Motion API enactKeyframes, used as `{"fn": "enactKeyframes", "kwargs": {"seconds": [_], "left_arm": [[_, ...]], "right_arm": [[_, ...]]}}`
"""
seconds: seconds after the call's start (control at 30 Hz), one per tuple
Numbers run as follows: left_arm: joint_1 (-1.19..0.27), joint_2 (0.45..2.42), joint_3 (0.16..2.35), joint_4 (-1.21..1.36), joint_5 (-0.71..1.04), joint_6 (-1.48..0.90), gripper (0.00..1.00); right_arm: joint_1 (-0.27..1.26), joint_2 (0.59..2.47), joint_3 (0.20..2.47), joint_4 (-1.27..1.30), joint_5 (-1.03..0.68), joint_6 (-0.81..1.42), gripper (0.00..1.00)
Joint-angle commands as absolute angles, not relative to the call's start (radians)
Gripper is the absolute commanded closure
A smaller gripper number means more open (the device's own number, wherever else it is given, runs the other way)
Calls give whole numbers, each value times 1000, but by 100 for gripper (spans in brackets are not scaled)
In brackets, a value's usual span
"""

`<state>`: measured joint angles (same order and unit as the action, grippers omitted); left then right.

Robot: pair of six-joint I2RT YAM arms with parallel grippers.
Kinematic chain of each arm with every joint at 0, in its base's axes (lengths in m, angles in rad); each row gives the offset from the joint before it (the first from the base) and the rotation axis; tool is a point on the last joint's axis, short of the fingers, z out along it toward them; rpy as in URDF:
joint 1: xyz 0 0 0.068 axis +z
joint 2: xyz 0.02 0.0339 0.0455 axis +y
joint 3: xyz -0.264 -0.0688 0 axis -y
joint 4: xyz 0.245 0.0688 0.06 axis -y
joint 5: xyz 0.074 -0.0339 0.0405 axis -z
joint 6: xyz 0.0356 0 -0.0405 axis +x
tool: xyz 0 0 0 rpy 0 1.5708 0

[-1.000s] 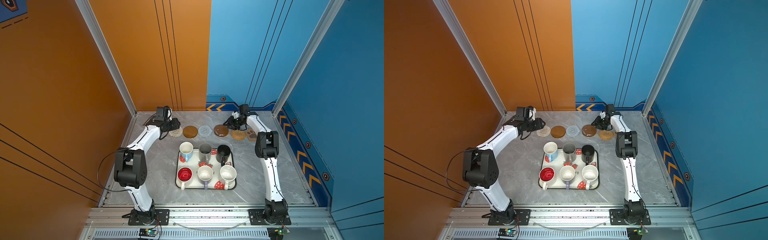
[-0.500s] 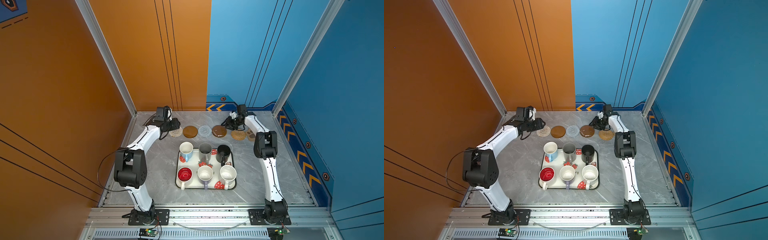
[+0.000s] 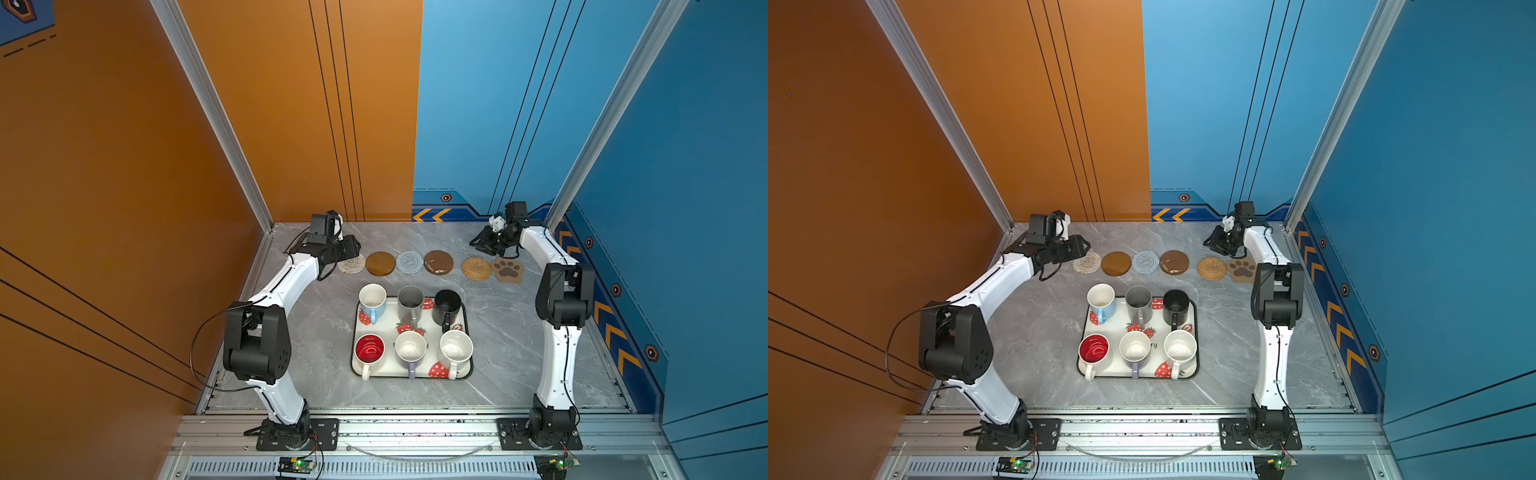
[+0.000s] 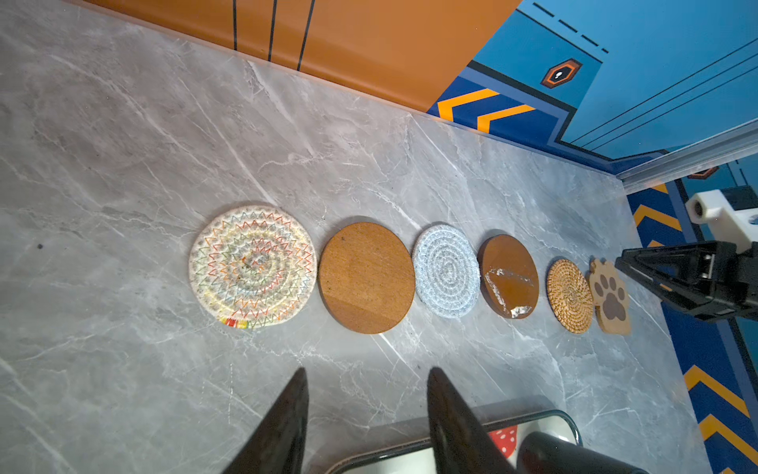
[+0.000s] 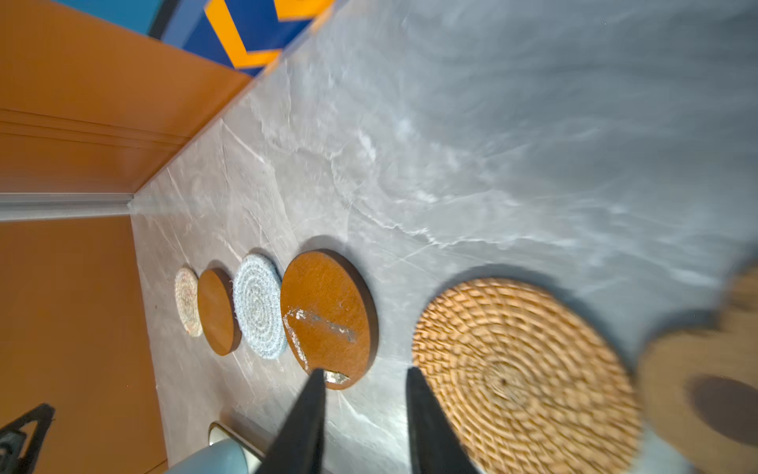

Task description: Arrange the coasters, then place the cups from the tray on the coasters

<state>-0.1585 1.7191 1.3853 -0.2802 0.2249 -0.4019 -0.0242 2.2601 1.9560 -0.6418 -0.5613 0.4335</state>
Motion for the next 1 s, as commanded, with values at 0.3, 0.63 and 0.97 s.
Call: {"fn": "enactKeyframes", "kwargs": {"seconds": [0.3,0.63,0.97], "left_arm": [[-201,1669,1355,-260,211,-416,51],[-218,1615,1309,-260,190,-416,50],[-230,1596,1293,-259,191,-417,50]], "right_arm": [[-31,2283,1802,-615,-464,399,91],[-10,2340,1803,-598,-462,417,91],[26,2404,1844,-597,-467,437,91]]}}
